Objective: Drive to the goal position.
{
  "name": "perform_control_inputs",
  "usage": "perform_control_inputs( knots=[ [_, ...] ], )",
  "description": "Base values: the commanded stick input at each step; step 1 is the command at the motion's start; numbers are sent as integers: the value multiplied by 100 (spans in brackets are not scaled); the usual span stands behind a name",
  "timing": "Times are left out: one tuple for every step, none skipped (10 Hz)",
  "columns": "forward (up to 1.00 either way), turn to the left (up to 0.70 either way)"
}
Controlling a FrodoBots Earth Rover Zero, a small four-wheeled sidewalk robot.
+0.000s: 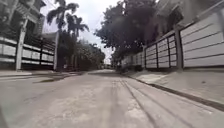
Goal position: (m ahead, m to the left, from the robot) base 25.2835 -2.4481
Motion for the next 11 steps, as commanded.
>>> perform_control_inputs(
  knots=[
    [50, 0],
    [50, 0],
    [50, 0],
    [50, 0],
    [50, 0],
    [50, 0],
    [50, 0],
    [50, 0],
    [50, 0],
    [50, 0],
    [50, 0]
  ],
)
